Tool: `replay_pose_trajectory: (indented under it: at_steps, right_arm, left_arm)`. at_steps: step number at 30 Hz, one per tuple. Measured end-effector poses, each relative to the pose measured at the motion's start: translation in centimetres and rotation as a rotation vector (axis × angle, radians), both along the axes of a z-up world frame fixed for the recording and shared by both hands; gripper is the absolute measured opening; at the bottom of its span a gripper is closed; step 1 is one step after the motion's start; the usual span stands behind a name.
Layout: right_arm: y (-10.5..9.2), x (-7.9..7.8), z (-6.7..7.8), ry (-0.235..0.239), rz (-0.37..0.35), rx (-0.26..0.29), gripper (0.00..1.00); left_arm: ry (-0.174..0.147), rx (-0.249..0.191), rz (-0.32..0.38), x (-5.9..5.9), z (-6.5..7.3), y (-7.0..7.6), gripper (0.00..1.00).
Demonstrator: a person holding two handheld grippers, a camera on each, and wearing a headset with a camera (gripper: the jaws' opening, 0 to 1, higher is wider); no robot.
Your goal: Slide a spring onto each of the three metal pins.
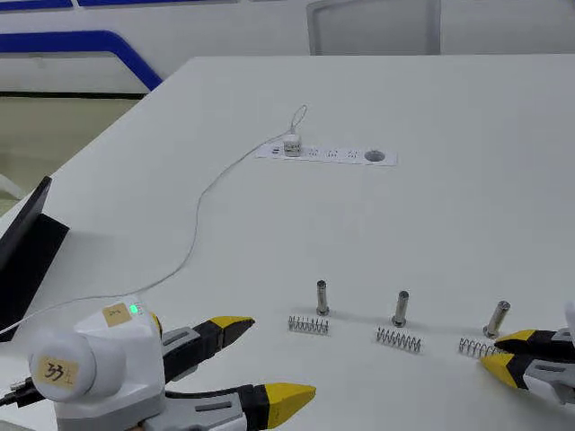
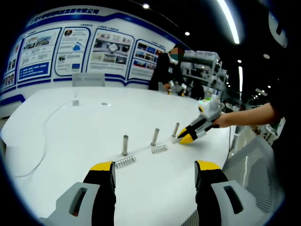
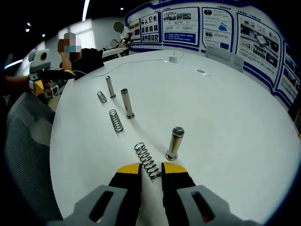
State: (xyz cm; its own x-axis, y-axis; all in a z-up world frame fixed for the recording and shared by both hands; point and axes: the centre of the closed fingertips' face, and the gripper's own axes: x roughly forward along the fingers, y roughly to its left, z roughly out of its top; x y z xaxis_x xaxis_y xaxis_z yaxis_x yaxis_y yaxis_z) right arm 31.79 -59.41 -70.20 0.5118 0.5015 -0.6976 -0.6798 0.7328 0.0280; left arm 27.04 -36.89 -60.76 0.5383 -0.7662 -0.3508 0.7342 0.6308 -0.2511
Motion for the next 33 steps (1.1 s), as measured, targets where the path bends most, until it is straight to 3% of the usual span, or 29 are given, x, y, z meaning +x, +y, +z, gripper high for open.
replay_pose_trajectory:
  at_steps: [12, 24, 29, 33]
  right_arm:
    - [0.2, -0.6, -0.2, -0.016, 0.032, 0.0, 0.12]
    - [-0.2, -1.4, -0.2, -0.011, 0.004, -0.005, 0.11]
    - [-0.3, -1.2, 0.8, -0.029, -0.004, 0.025, 0.11]
    - [0.1, -1.2, 1.5, -0.049, 0.026, 0.008, 0.11]
  left_arm:
    - [0.002, 0.018, 0.013, 0.1, -0.2, 0.3, 0.69]
    - [-0.008, 0.035, 0.006, 0.1, -0.3, 0.2, 0.68]
    - [-0.016, 0.04, -0.007, 0.0, -0.2, 0.0, 0.68]
    - [-0.017, 0.045, -0.011, 0.0, -0.3, 0.0, 0.68]
